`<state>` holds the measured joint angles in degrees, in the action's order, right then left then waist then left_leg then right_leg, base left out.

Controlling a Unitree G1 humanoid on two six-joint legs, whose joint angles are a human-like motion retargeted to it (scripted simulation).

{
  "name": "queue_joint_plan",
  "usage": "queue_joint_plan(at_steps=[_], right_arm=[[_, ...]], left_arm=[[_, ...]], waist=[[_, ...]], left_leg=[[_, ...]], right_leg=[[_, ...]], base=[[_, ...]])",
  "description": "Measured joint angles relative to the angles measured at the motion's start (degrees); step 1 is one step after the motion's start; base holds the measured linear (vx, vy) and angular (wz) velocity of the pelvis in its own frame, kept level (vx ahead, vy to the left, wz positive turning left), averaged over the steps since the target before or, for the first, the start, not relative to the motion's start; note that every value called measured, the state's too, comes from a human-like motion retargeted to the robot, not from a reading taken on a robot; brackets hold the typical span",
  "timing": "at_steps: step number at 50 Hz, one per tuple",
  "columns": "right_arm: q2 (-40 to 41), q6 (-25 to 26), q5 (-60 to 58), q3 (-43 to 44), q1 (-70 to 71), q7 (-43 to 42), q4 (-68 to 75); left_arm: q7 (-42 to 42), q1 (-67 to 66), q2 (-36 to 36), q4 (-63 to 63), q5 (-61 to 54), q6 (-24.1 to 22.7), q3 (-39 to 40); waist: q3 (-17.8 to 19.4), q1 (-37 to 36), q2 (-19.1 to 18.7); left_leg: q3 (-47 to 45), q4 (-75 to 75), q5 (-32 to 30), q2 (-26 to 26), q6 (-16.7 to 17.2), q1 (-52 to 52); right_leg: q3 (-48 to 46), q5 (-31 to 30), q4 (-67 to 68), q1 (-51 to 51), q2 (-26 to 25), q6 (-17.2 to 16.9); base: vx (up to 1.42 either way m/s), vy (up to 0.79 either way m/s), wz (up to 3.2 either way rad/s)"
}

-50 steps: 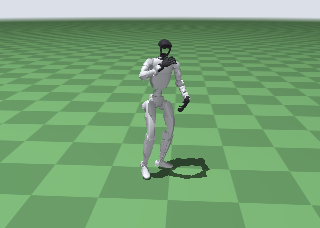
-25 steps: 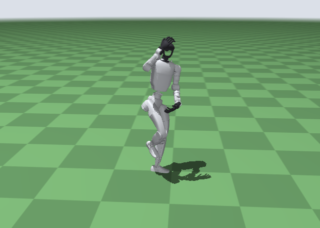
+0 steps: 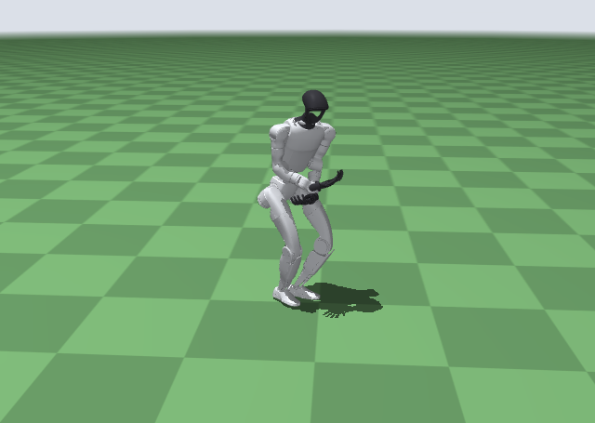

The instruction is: Kungfu

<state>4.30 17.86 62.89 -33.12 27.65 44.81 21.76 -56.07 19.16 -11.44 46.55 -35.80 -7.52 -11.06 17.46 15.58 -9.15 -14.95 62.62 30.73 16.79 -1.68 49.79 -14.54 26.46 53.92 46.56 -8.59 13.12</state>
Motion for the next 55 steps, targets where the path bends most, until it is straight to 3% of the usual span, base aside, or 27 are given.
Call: queue_joint_plan(at_steps=[3,7,10,11,12,15,17,18,20,23,25,27,28,29,30,31,33,35,37,40,42,43,45,48,49,52,55], right_arm=[[-2.04,-0.12,-2.40,-0.48,-0.55,0.23,1.00],[-4.08,-4.86,-5.26,2.50,1.61,-1.10,-2.12],[-6.76,-9.04,-4.49,6.93,5.07,-3.60,-8.56],[-8.70,-10.85,-2.95,8.91,6.67,-5.75,-11.86],[-11.08,-12.78,-1.15,11.03,8.35,-8.32,-15.47],[-21.85,-20.30,4.60,19.22,14.02,-18.99,-28.03],[-29.05,-26.63,5.02,26.17,16.94,-26.34,-35.31],[-32.53,-29.27,3.81,30.53,17.74,-30.22,-38.88],[-36.32,-33.11,0.27,36.77,17.88,-34.79,-43.37],[-41.27,-40.35,-8.96,46.28,18.63,-41.01,-47.18],[-44.46,-44.32,-16.39,52.04,18.07,-46.21,-49.51],[-46.43,-46.92,-27.04,57.02,16.36,-57.13,-52.79],[-47.51,-47.74,-32.35,59.16,15.21,-63.18,-54.33],[-48.71,-48.35,-37.65,60.85,14.34,-69.12,-55.59],[-49.97,-48.84,-42.94,62.32,13.61,-75.02,-56.70],[-51.53,-48.91,-47.27,63.51,13.25,-79.60,-57.18],[-53.84,-48.00,-53.93,64.06,11.72,-86.71,-58.82],[-53.86,-46.99,-55.23,62.13,10.53,-87.96,-60.67],[-53.08,-47.12,-53.90,59.24,10.29,-85.27,-62.20],[-53.46,-48.44,-51.94,58.26,8.69,-80.57,-62.81],[-54.01,-48.87,-51.53,58.54,7.77,-78.95,-62.36],[-54.22,-48.82,-51.33,58.68,7.69,-78.34,-61.92],[-54.35,-49.04,-50.76,58.33,8.00,-77.25,-60.67],[-53.97,-49.27,-45.80,55.89,8.76,-77.19,-59.16],[-53.54,-49.48,-43.99,54.95,8.88,-76.61,-58.67],[-51.87,-48.54,-39.73,51.72,8.97,-72.72,-56.14],[-47.59,-44.99,-37.18,45.68,10.34,-65.48,-50.53]], left_arm=[[3.20,-1.62,0.01,3.96,0.39,0.05,-1.10],[9.11,-2.83,0.58,7.07,-0.67,-1.64,0.21],[12.35,-3.73,2.13,6.89,-0.07,-2.87,3.41],[13.15,-3.84,3.50,6.78,1.16,-3.14,4.32],[14.04,-3.88,5.04,6.78,2.83,-3.43,5.20],[18.27,-2.72,11.25,7.77,12.04,-5.34,7.77],[25.85,-2.15,16.21,9.20,21.81,-8.26,10.09],[31.98,-2.69,18.26,9.80,27.92,-9.93,11.72],[40.65,-4.83,21.65,10.16,36.37,-13.48,15.59],[52.39,-7.40,30.73,9.11,47.66,-21.05,24.18],[61.69,-7.76,36.91,9.56,56.24,-23.26,29.49],[73.76,-6.18,42.45,13.22,65.30,-20.01,33.88],[78.32,-5.32,44.10,15.53,67.72,-17.07,36.50],[80.47,-4.36,45.06,17.62,68.32,-14.93,39.22],[81.42,-3.35,45.66,19.61,68.01,-13.19,41.98],[78.32,-3.09,45.92,20.27,64.61,-13.96,43.57],[66.01,-5.75,46.13,19.63,51.91,-17.87,45.05],[57.50,-9.90,45.56,17.12,40.59,-19.17,45.06],[55.97,-13.33,41.88,14.24,34.68,-18.74,46.28],[60.68,-16.33,34.18,10.01,36.40,-21.87,46.14],[67.84,-17.58,29.18,7.78,39.41,-24.28,44.12],[71.54,-17.95,26.79,6.87,40.77,-25.64,43.00],[79.07,-18.66,22.83,5.23,41.02,-27.05,39.77],[83.37,-20.42,18.93,2.11,37.65,-27.56,36.88],[83.64,-21.14,18.30,0.80,36.35,-27.51,36.37],[84.56,-23.43,17.88,-4.07,33.76,-27.17,36.08],[87.58,-25.50,18.52,-11.60,32.77,-25.56,37.55]], waist=[[-0.90,-2.23,-0.47],[-2.24,-2.79,-2.32],[-3.77,-2.44,-2.76],[-3.83,-2.27,-2.47],[-3.83,-2.08,-2.15],[-4.80,0.26,-1.49],[-6.15,1.65,-0.66],[-7.37,1.52,0.07],[-8.92,-1.06,0.71],[-8.42,-5.81,0.51],[-6.64,-8.34,3.65],[-5.91,-8.63,9.25],[-6.19,-8.49,11.34],[-6.66,-8.64,12.78],[-7.24,-8.94,13.90],[-7.85,-9.83,14.96],[-8.66,-11.12,16.05],[-8.89,-10.53,15.84],[-9.08,-10.15,15.06],[-10.39,-11.87,11.73],[-11.90,-13.71,8.24],[-12.53,-14.42,6.69],[-13.89,-14.82,4.00],[-16.64,-12.73,2.39],[-17.40,-11.67,1.95],[-18.98,-9.53,1.24],[-19.71,-9.77,1.39]], left_leg=[[-0.42,1.71,-0.09,-0.27,0.19,2.24],[2.25,-1.77,-4.06,-1.68,1.77,1.76],[2.20,-8.50,-9.95,-4.34,2.87,-2.67],[1.55,-10.02,-14.72,-4.94,3.54,-4.40],[0.38,-11.34,-19.36,-5.47,5.21,-6.11],[-10.59,-13.83,-33.39,-8.34,16.68,-9.12],[-12.74,-3.61,-33.75,-11.29,16.68,-6.33],[-12.63,6.29,-31.82,-9.35,16.68,-4.42],[-10.29,23.68,-24.96,0.40,16.68,-1.77],[-6.83,35.44,-18.56,21.99,5.36,7.51],[-7.04,22.80,-23.82,30.05,-1.52,10.43],[-7.14,-4.62,-38.26,27.25,-3.22,10.70],[-4.06,-20.52,-46.12,23.58,-1.52,10.37],[-0.83,-32.56,-48.52,21.26,-1.65,10.26],[2.49,-42.66,-48.20,19.61,-2.71,10.26],[2.46,-45.59,-42.30,19.16,-5.16,10.67],[1.31,-41.74,-35.69,20.83,-9.20,10.90],[1.90,-30.28,-36.87,22.63,-10.60,11.97],[1.91,-14.04,-38.94,23.85,-10.29,12.39],[-1.68,10.14,-34.42,30.02,-8.57,10.85],[-3.94,23.88,-32.22,34.37,-8.53,8.36],[-4.31,29.67,-31.66,35.05,-6.71,6.77],[-5.15,39.23,-32.23,32.04,-0.78,3.58],[-10.65,46.64,-33.50,20.92,9.25,-0.97],[-12.48,47.59,-33.41,17.97,10.88,-2.21],[-15.94,46.19,-34.03,12.47,12.24,-5.78],[-13.29,40.56,-34.59,13.56,10.61,-6.93]], right_leg=[[-0.14,0.76,-1.00,0.05,-0.20,1.67],[-1.01,-0.85,-5.23,-2.03,-0.11,1.75],[-0.05,-3.07,-12.59,-7.58,-0.26,1.88],[0.14,-4.03,-15.28,-10.17,0.12,1.86],[0.22,-4.98,-17.91,-12.87,0.73,1.67],[-2.14,-7.17,-22.83,-18.14,7.58,-1.14],[-4.83,-8.60,-25.11,-20.93,12.44,-3.05],[-6.23,-9.54,-28.21,-24.05,12.93,-2.80],[-6.78,-11.16,-34.59,-30.27,8.88,-0.57],[-5.06,-12.72,-38.89,-36.20,1.84,1.73],[-0.72,-13.08,-38.55,-39.26,1.79,1.88],[1.62,-13.62,-38.75,-40.87,5.88,0.72],[1.73,-13.85,-39.45,-41.55,7.81,0.33],[1.61,-13.97,-40.23,-41.90,9.21,0.32],[1.37,-14.05,-41.05,-42.10,10.35,0.52],[1.29,-14.09,-41.10,-41.51,11.57,0.93],[2.30,-14.11,-39.53,-40.84,12.81,1.60],[3.12,-13.87,-37.12,-40.83,13.00,1.88],[3.21,-13.98,-36.31,-41.42,13.04,1.88],[4.21,-14.05,-37.22,-42.13,10.01,1.54],[3.37,-14.08,-39.37,-42.73,6.69,1.66],[2.81,-14.11,-40.62,-42.99,5.52,1.79],[2.06,-14.40,-42.57,-42.68,4.04,1.85],[-0.38,-14.97,-44.02,-40.20,4.93,1.81],[-1.83,-15.08,-44.56,-39.78,5.32,1.68],[-5.79,-14.89,-45.62,-39.88,6.49,0.72],[-8.03,-14.20,-45.51,-41.08,6.46,-0.34]], base=[[0.00,0.00,0.00],[0.08,-0.07,0.61],[0.17,-0.04,0.86],[0.21,-0.05,1.02],[0.19,-0.06,1.20],[-0.02,0.27,1.97],[-0.03,0.21,1.94],[0.31,-0.42,0.94],[0.50,-0.77,-0.30],[0.38,-0.49,-0.89],[0.12,-0.23,-0.71],[-0.02,-0.19,0.09],[-0.05,-0.18,0.35],[-0.07,-0.17,0.32],[-0.09,-0.14,0.09],[-0.04,-0.11,-0.13],[0.21,0.00,-0.48],[0.35,0.14,-0.49],[0.25,0.22,-0.63],[0.29,0.13,-0.40],[0.34,0.06,-0.26],[0.28,0.13,-0.24],[0.21,0.21,-0.05],[0.11,0.27,0.58],[0.13,0.30,1.05],[0.17,0.23,1.02],[0.28,0.23,0.72]])
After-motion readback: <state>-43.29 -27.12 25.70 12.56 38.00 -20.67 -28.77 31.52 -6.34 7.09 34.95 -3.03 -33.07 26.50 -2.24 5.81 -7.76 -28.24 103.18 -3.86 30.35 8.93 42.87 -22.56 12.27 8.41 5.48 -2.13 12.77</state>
